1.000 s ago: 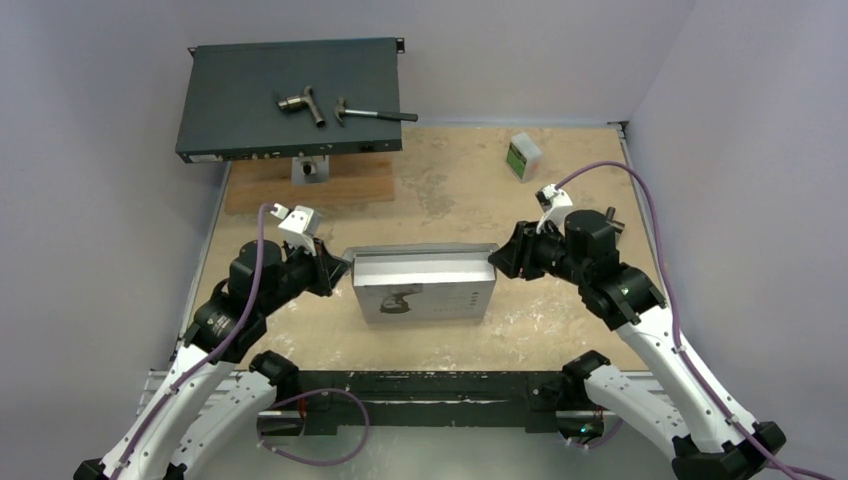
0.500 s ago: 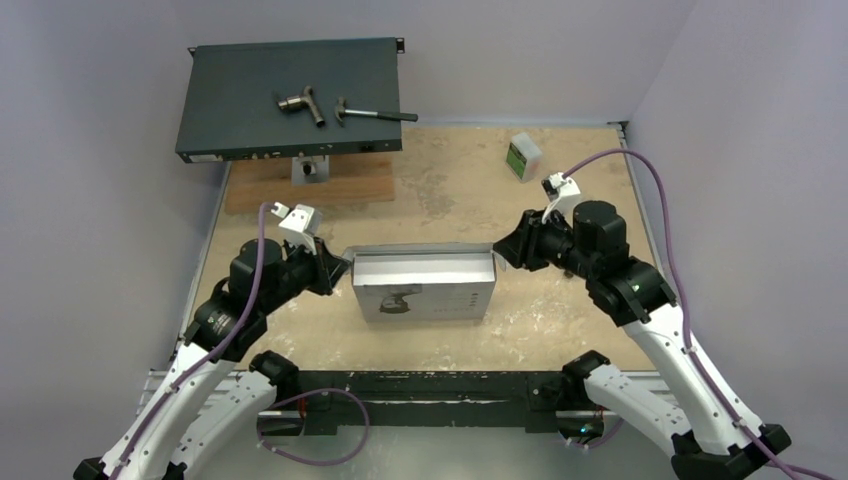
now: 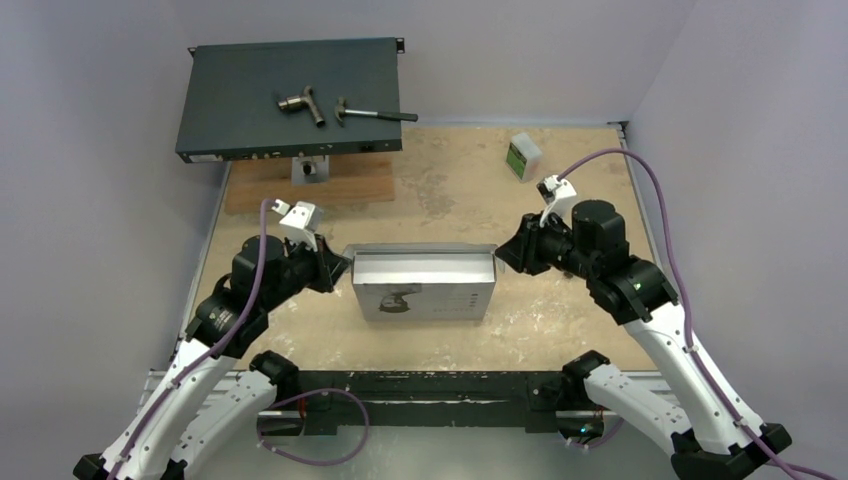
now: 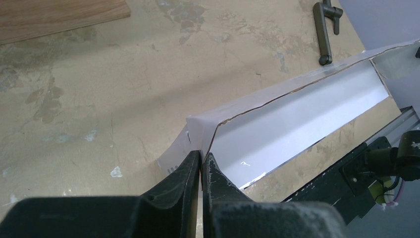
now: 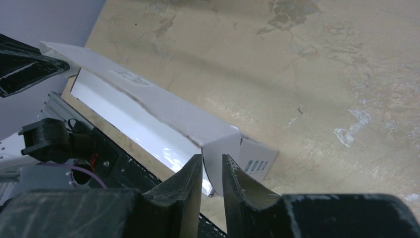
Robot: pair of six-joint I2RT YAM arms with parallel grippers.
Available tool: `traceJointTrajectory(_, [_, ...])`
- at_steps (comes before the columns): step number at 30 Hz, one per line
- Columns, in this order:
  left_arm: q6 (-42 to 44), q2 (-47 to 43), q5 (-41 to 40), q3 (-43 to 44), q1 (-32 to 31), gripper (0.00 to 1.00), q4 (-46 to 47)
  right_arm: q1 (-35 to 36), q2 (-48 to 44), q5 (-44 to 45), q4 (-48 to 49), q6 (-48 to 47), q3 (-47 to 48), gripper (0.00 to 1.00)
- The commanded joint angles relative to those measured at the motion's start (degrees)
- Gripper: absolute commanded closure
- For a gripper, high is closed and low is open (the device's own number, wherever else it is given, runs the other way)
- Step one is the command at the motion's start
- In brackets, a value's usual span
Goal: Sort the hair-cutting tools
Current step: Close the storage box at the center of the board.
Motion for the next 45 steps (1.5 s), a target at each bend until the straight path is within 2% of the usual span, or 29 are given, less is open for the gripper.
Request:
traceJointTrajectory(1, [-2.5,0.1,-0.4,3.0,-0.2,1.0,3.0,-0.1,-0.3,-0.9,-2.8,-1.9,0.1,0.75])
traceJointTrajectory(2, [-2.7,0.2,-0.6,3.0,-0.2,1.0,3.0,-0.1,-0.4,-0.8,-3.0,-2.0,0.2,0.68])
traceJointTrajectory(4, [-3.2,0.5,-1.0,3.2,-0.2,1.0,3.0,-0.1,-1.3,-0.1,-2.9,-1.6,0.1,0.61])
traceJointTrajectory(8, [-3.9,0.5,-2.0,3.4,-0.2,1.0,3.0,-0.1,-2.5,0.2,-2.8,-1.4,0.0,0.59])
traceJointTrajectory(23, [-5.5,1.5,-2.5,5.5,-0.2,1.0,1.9,0.0,0.5,-2.4,0.8,-0.5,-1.0,1.0])
traceJointTrajectory(45, [-6.4,1.4,-2.3,4.3,-0.2,1.0,3.0,-0.1,-0.1,-4.5,5.1,6.8,-3.0,1.0])
